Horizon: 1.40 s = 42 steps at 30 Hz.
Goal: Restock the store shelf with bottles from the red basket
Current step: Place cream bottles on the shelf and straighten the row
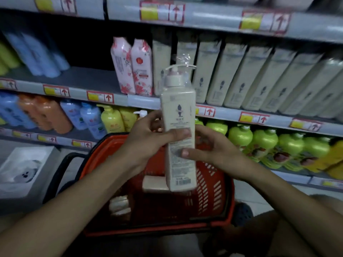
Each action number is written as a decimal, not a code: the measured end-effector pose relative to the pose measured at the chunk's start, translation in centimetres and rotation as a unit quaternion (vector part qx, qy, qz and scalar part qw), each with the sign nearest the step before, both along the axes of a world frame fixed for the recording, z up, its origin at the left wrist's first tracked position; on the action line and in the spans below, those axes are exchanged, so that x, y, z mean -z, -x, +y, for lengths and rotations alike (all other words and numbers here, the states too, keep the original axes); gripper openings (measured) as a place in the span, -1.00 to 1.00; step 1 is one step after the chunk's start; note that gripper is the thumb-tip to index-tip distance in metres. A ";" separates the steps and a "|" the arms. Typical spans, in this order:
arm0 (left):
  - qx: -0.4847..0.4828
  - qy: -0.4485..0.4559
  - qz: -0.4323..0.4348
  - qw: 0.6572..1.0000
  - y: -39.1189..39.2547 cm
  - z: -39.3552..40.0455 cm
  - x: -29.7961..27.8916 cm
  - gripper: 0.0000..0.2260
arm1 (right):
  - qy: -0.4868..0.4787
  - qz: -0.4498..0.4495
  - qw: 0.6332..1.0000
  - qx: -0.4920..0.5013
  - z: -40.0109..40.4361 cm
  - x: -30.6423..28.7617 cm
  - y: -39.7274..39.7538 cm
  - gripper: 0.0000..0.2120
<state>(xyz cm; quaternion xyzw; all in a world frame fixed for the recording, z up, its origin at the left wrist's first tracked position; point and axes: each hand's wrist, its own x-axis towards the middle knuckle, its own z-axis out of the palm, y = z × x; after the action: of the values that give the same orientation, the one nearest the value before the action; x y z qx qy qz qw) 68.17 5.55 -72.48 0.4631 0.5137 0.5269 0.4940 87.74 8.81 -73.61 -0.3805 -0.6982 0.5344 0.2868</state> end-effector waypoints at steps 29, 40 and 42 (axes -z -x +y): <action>0.116 -0.015 -0.168 0.979 -8.6 -0.7 -20.8 -0.18 | -0.125 0.072 0.982 0.124 -5.2 -19.8 -7.3 -0.38; 0.108 -0.188 0.034 0.976 -8.5 0.2 -22.7 -0.50 | -0.178 0.143 0.954 0.195 -4.4 -16.9 -3.8 -0.20; 0.114 -0.193 0.091 0.970 -8.2 0.0 -21.6 -0.54 | -0.213 0.137 0.941 0.224 -4.0 -16.3 -4.4 -0.21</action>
<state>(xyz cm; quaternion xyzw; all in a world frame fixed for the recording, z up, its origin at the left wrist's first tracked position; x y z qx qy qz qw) 76.34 5.50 -50.89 0.6512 0.3891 0.5121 0.4029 92.15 4.85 -57.26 -0.3797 -0.6467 0.3420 0.5663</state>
